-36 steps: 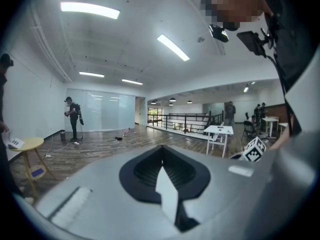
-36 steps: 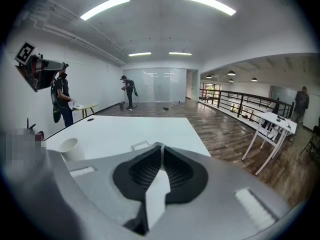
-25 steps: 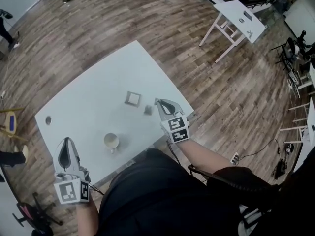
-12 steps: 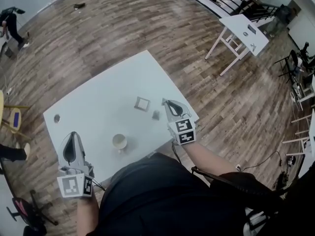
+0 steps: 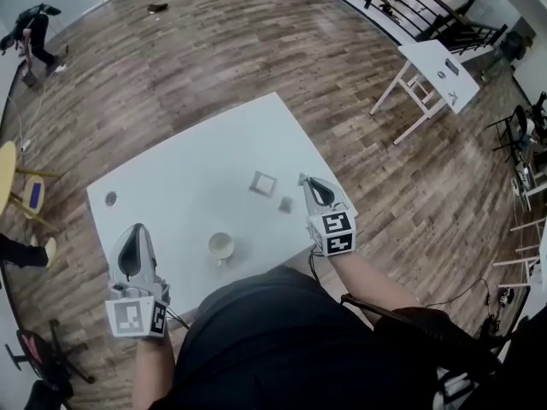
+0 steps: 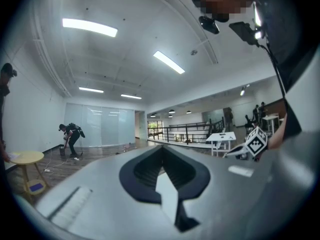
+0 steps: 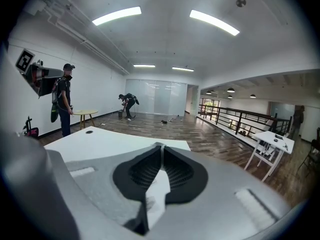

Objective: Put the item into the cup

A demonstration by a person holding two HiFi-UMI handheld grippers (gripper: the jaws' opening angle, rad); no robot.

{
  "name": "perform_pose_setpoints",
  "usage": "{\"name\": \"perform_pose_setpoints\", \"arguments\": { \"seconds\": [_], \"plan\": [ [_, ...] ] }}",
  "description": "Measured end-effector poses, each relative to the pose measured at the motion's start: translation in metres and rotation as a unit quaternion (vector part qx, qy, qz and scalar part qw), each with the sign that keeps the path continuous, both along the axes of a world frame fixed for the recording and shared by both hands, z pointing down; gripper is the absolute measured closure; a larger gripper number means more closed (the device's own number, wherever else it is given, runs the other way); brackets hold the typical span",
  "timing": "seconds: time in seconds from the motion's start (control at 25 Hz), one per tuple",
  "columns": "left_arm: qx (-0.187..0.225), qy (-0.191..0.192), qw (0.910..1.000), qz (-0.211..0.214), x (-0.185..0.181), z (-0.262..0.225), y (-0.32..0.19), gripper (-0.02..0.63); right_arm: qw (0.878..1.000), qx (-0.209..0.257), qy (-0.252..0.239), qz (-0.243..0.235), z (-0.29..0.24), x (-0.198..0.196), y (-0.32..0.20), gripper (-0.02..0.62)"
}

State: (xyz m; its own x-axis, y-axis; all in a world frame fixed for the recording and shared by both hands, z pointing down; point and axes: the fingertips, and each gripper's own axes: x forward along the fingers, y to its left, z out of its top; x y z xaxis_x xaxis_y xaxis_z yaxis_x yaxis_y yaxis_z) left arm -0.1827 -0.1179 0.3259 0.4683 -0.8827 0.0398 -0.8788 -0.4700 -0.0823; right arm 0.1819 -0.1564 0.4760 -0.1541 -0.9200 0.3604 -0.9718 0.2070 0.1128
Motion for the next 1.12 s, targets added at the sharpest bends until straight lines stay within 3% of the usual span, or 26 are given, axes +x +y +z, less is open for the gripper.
{"name": "perform_pose_setpoints", "arguments": {
  "seconds": [0.44, 1.12],
  "plan": [
    [-0.002, -0.009, 0.9999, -0.007, 0.004, -0.003, 0.01, 0.606, 1.0, -0.001, -0.011, -0.024, 0.002, -0.012, 0.002, 0.577],
    [-0.01, -0.003, 0.9963, -0.085, -0.04, 0.005, 0.046, 0.606, 0.995, -0.006, -0.023, -0.101, 0.004, -0.066, -0.006, 0.577]
  ]
}}
